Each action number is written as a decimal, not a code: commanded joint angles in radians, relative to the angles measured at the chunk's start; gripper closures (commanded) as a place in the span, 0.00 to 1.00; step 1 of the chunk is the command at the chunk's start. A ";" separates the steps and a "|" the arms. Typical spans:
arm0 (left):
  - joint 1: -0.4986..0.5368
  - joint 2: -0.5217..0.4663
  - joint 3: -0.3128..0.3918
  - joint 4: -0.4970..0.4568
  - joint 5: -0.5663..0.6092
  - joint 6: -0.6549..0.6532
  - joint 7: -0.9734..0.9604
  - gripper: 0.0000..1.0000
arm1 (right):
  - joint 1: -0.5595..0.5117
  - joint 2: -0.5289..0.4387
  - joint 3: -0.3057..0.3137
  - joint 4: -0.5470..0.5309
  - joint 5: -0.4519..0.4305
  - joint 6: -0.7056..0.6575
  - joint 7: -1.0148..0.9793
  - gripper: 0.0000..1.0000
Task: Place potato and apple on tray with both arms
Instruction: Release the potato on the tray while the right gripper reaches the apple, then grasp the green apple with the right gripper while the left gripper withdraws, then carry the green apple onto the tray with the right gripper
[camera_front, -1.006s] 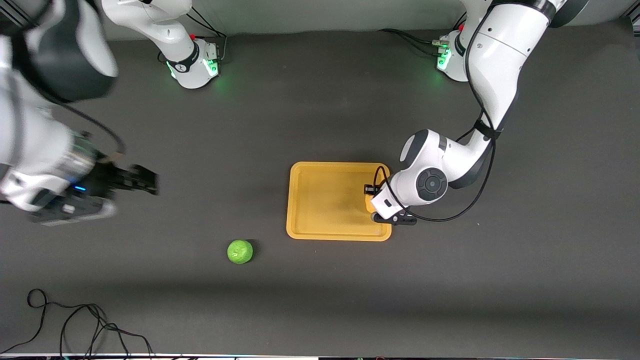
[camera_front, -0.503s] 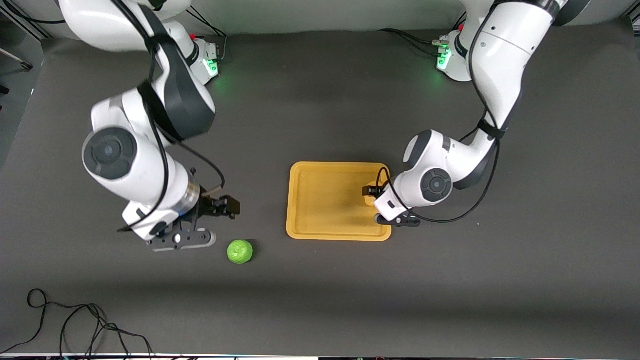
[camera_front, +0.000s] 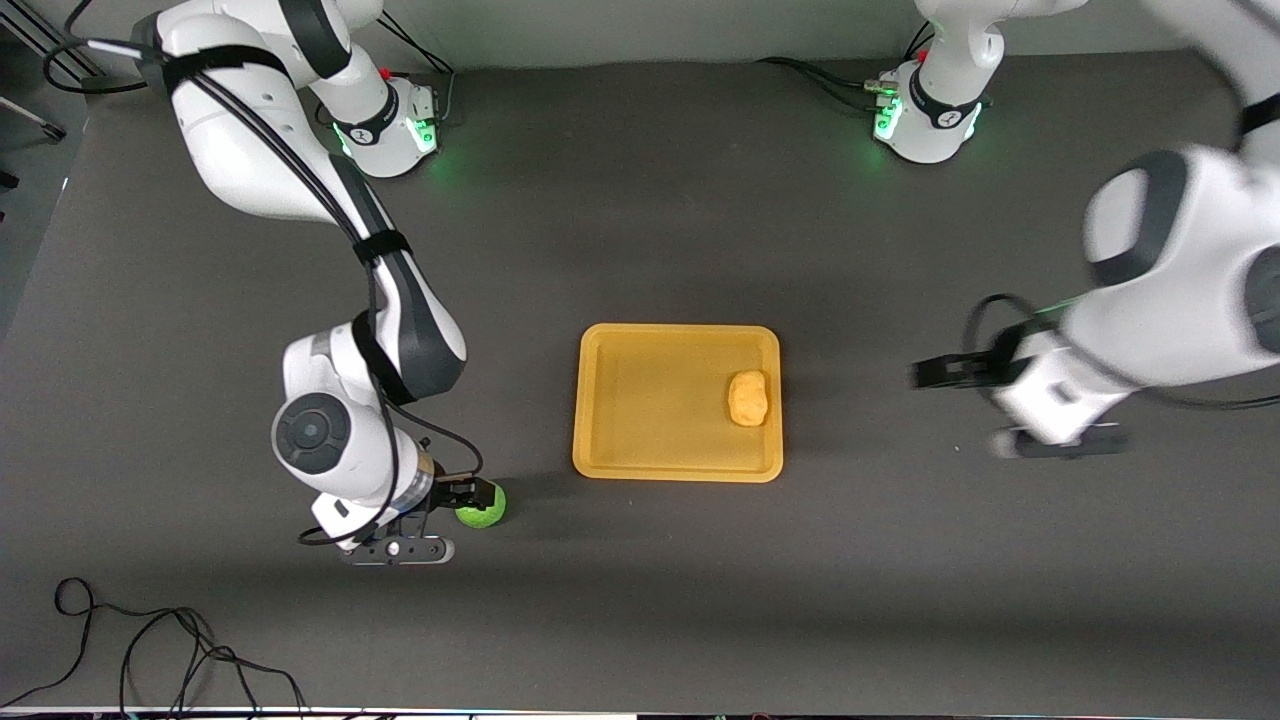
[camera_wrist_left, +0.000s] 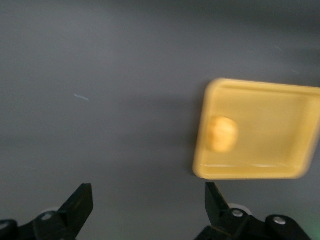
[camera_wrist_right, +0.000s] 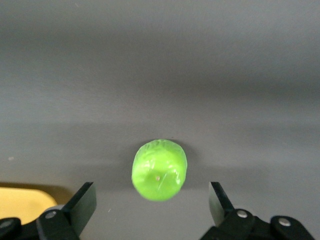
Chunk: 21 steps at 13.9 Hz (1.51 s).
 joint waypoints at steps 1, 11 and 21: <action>0.052 -0.049 0.002 -0.008 0.095 0.006 0.132 0.00 | 0.011 -0.015 -0.003 -0.132 0.004 0.143 0.023 0.00; 0.163 -0.260 0.001 -0.336 0.087 0.139 0.257 0.00 | 0.011 0.016 -0.005 -0.143 -0.008 0.220 0.014 0.56; 0.170 -0.254 0.001 -0.337 0.084 0.164 0.292 0.00 | 0.099 -0.297 0.001 0.032 0.003 -0.381 0.080 0.56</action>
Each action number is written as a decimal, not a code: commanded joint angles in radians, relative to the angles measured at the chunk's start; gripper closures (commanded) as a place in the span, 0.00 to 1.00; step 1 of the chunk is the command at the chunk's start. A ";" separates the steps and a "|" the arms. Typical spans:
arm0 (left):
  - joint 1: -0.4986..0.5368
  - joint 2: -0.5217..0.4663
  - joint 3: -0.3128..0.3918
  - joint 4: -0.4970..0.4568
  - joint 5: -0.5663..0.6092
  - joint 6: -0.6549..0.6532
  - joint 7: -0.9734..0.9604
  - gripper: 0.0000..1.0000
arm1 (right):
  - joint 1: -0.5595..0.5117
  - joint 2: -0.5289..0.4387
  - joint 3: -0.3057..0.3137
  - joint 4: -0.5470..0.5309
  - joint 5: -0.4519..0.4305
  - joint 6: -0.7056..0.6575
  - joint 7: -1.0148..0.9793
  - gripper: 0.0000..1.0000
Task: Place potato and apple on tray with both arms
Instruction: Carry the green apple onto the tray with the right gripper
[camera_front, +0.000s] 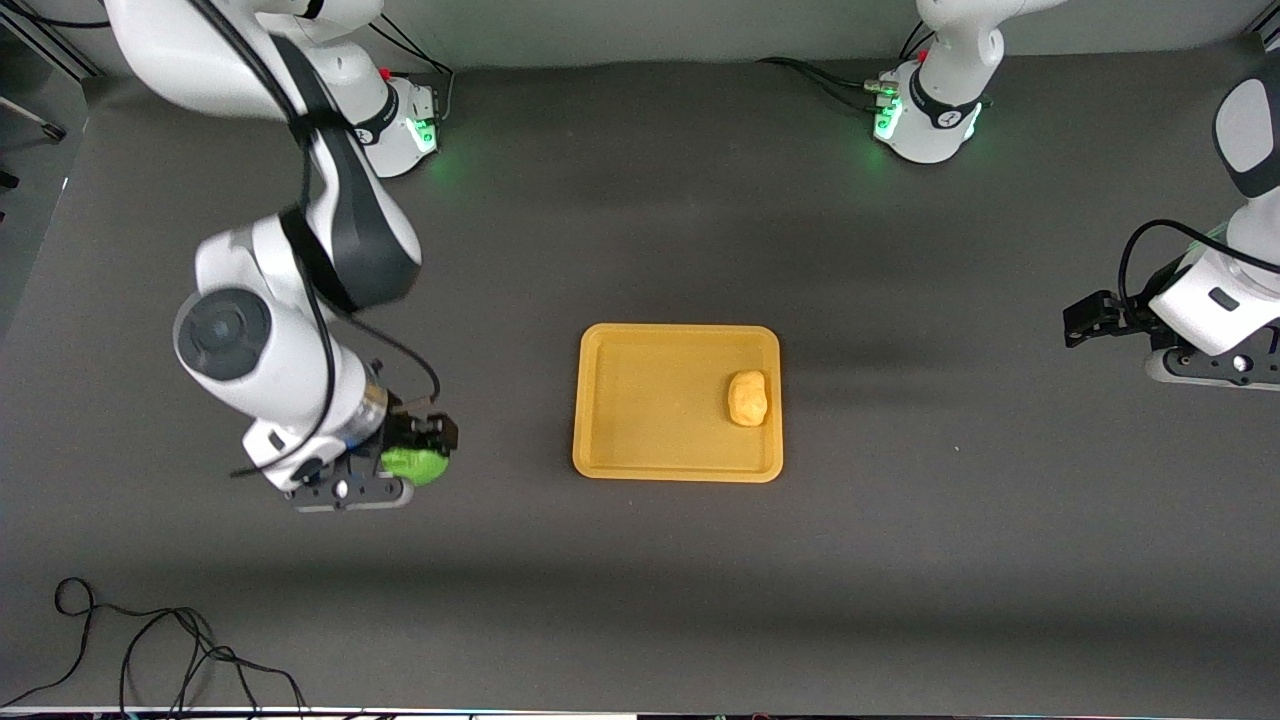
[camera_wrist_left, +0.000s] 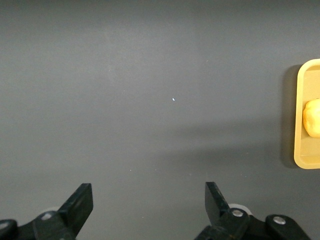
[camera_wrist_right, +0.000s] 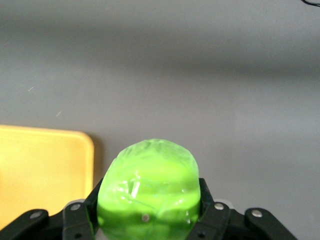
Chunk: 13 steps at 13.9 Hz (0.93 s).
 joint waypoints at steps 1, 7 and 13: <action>-0.004 -0.009 0.002 -0.024 0.014 0.027 0.018 0.00 | 0.098 0.011 -0.003 0.062 0.003 -0.065 0.128 0.56; -0.001 -0.005 0.002 -0.018 0.014 0.034 0.021 0.00 | 0.354 0.173 -0.003 0.256 -0.001 -0.069 0.531 0.56; 0.005 0.109 0.002 0.166 0.015 -0.019 0.059 0.00 | 0.414 0.382 -0.003 0.296 -0.011 0.085 0.604 0.56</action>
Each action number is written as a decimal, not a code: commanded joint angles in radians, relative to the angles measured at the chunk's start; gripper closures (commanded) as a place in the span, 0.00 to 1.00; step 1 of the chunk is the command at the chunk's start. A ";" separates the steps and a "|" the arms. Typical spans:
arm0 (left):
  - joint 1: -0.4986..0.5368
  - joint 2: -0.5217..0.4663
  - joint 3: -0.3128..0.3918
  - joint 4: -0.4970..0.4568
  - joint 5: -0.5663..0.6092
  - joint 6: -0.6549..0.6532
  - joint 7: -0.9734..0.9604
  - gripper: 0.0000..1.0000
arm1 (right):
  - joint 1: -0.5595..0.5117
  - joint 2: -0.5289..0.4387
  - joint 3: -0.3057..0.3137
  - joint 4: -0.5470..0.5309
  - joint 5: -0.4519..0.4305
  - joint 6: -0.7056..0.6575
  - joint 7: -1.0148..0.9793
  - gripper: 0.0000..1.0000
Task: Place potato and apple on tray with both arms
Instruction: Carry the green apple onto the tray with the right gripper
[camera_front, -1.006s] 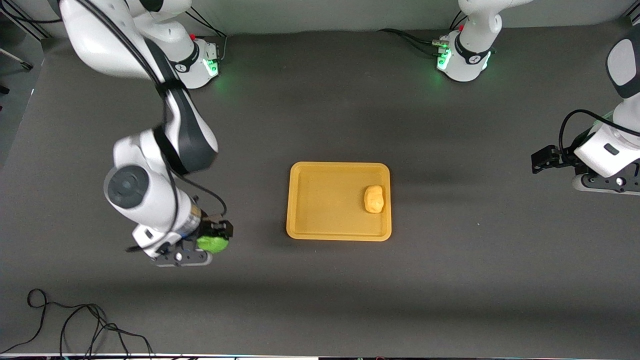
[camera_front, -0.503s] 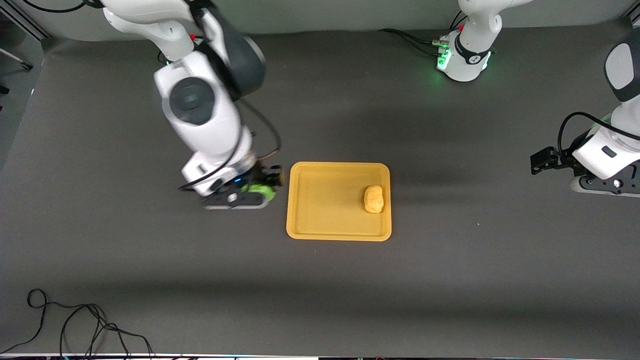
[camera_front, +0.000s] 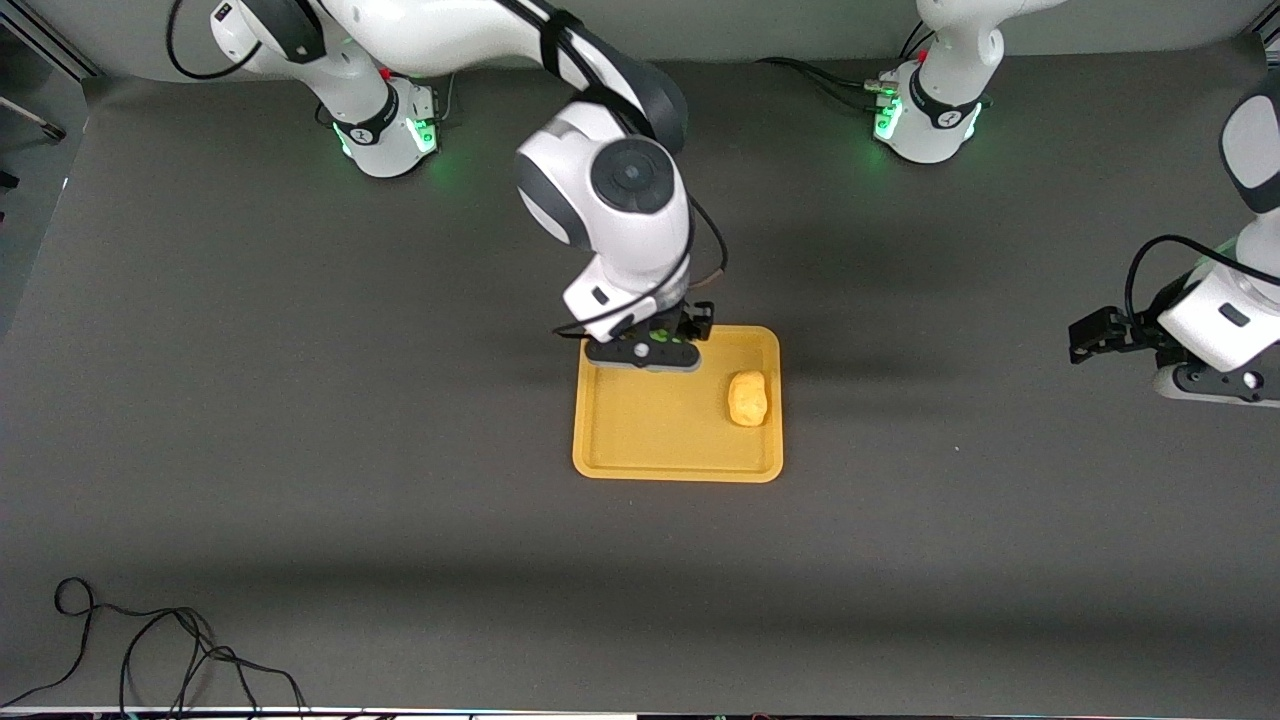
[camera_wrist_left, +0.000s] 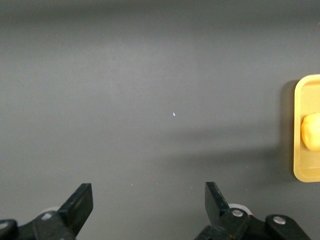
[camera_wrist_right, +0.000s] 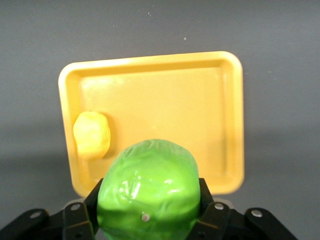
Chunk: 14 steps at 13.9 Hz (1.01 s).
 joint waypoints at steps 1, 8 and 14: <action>0.003 0.044 0.001 0.097 0.014 -0.042 0.072 0.00 | -0.003 0.133 -0.012 0.066 -0.010 0.075 0.021 0.56; -0.006 0.073 0.003 0.151 0.008 -0.094 0.068 0.00 | -0.003 0.242 -0.016 0.011 -0.041 0.224 0.022 0.54; 0.003 0.085 0.003 0.145 -0.003 -0.090 0.041 0.00 | -0.003 0.253 -0.015 -0.016 -0.041 0.281 0.025 0.14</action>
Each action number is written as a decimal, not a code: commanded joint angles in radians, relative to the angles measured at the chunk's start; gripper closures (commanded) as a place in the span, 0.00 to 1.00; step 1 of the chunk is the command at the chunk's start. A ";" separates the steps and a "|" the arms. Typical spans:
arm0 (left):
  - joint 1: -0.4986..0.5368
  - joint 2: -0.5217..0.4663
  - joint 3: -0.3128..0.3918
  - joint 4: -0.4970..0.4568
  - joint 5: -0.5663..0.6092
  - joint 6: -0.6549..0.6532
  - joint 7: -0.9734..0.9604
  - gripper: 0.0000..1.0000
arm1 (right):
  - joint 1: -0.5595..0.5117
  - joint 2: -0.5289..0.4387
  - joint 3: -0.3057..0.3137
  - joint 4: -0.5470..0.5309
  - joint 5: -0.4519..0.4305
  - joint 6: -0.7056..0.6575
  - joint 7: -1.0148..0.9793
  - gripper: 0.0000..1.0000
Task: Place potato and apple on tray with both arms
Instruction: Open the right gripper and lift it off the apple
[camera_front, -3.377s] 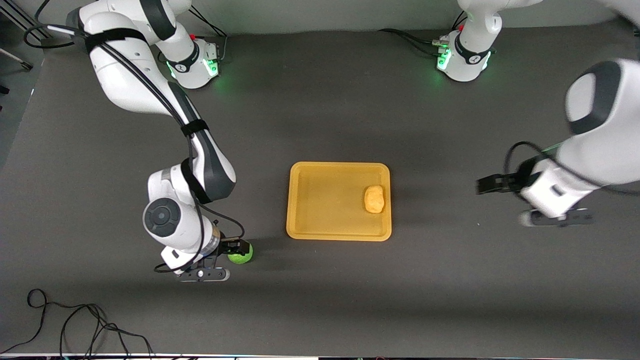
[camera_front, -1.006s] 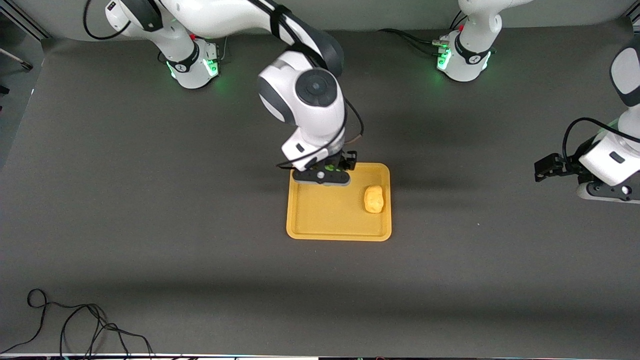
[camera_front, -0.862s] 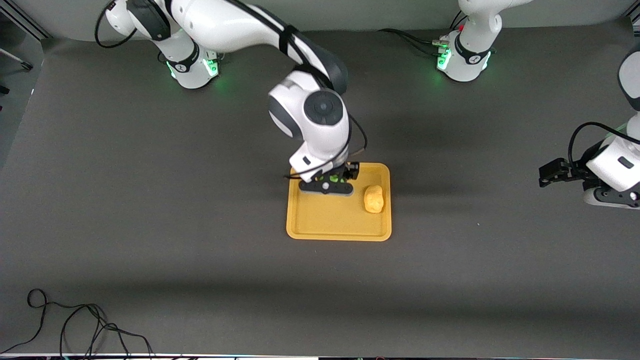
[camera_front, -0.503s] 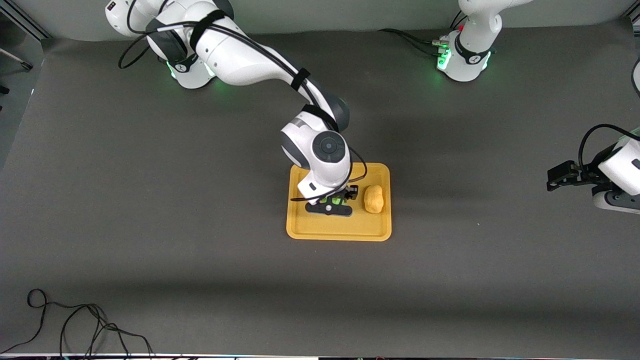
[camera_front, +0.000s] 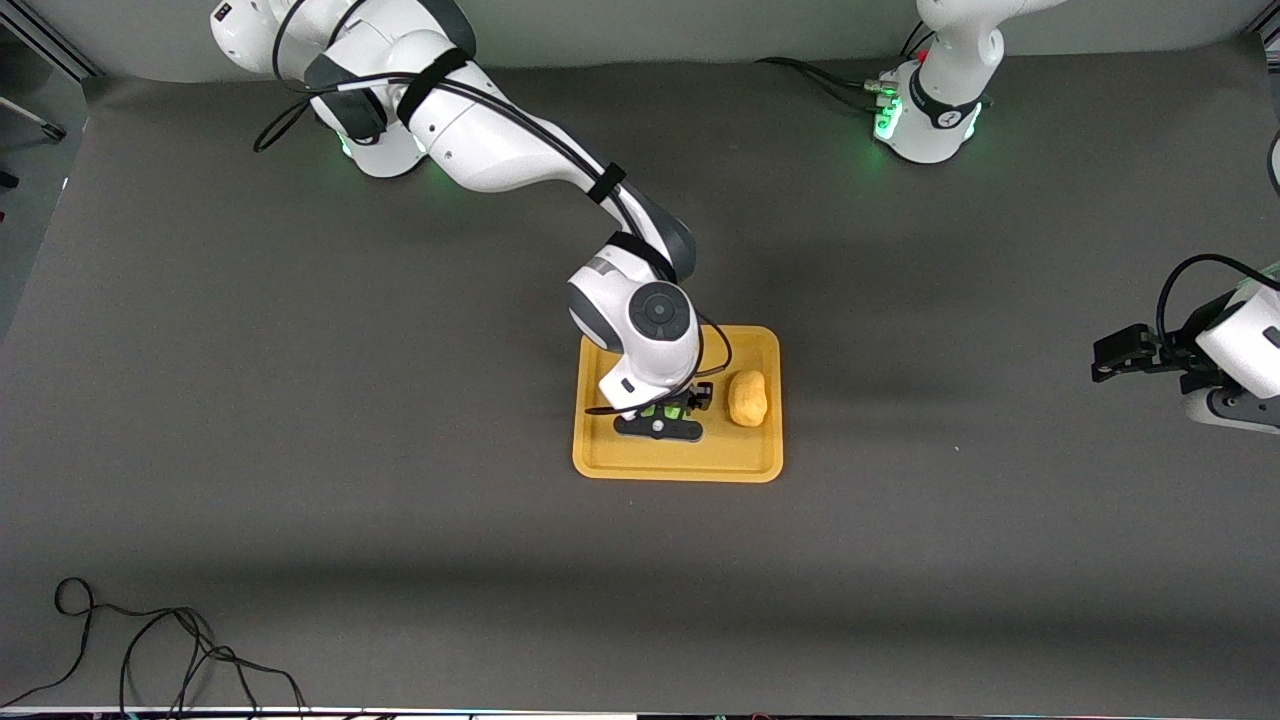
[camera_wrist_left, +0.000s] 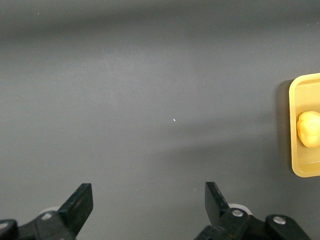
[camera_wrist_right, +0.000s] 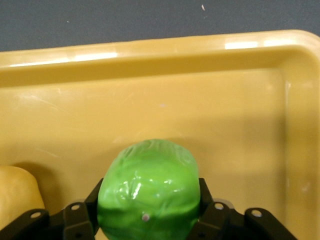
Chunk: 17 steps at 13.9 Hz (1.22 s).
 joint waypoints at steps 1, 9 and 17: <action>-0.002 0.010 0.000 0.025 -0.002 -0.026 -0.021 0.00 | 0.003 -0.010 -0.001 -0.009 -0.010 0.016 0.027 0.00; -0.261 -0.023 0.294 -0.005 -0.023 -0.031 0.003 0.00 | -0.018 -0.290 -0.012 0.005 -0.009 -0.282 0.045 0.00; -0.344 -0.073 0.402 -0.035 -0.097 -0.038 0.075 0.00 | -0.157 -0.618 -0.011 -0.048 -0.013 -0.669 -0.155 0.00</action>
